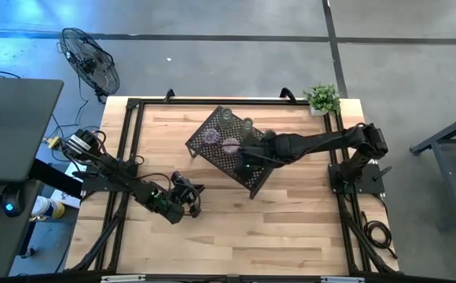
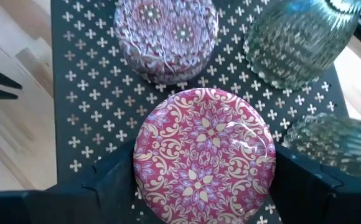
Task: Pick & Place candle stick holders
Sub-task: Put the pink scented candle on the shelf
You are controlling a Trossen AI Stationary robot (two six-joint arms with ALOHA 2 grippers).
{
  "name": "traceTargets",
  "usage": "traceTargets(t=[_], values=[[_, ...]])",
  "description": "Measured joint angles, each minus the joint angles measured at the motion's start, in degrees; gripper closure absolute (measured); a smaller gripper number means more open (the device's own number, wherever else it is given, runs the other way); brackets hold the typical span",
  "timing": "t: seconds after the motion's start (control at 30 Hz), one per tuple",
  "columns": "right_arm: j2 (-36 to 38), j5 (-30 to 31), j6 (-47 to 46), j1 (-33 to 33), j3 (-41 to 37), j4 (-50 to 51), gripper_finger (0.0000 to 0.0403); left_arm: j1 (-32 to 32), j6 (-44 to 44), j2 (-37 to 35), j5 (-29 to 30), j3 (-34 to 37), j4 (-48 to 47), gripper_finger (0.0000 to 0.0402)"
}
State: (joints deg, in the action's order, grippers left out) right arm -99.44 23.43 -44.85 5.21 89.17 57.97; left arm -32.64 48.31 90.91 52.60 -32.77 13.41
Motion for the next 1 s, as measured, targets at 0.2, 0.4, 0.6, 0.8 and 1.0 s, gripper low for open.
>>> traceTargets(t=[0.2, 0.4, 0.6, 0.8, 1.0], values=[[0.0, -0.75, -1.6, 0.0, -0.02, 2.19, 0.0118, 0.0, 0.01, 0.0, 0.02, 0.0, 0.09, 0.0362], [-0.05, -0.87, -2.7, 0.0, 0.0, 2.23, 0.0118, 0.0, 0.02, 0.0, 0.02, 0.0, 0.11, 0.0362], [-2.06, -2.17, -2.72, -0.26, 0.0, 2.18, 0.0118, 0.0, 0.02, 0.0, 0.0, 0.0, 0.09, 0.0362], [-2.47, -1.95, -1.71, -0.35, 0.02, 2.0, 0.0097, 0.0, 0.02, 0.0, -0.03, 0.0, 0.08, 0.0362], [-2.49, -0.58, -0.77, -0.35, 0.02, 2.07, 0.0087, 0.0, 0.02, 0.0, -0.05, 0.0, 0.04, 0.0362]])
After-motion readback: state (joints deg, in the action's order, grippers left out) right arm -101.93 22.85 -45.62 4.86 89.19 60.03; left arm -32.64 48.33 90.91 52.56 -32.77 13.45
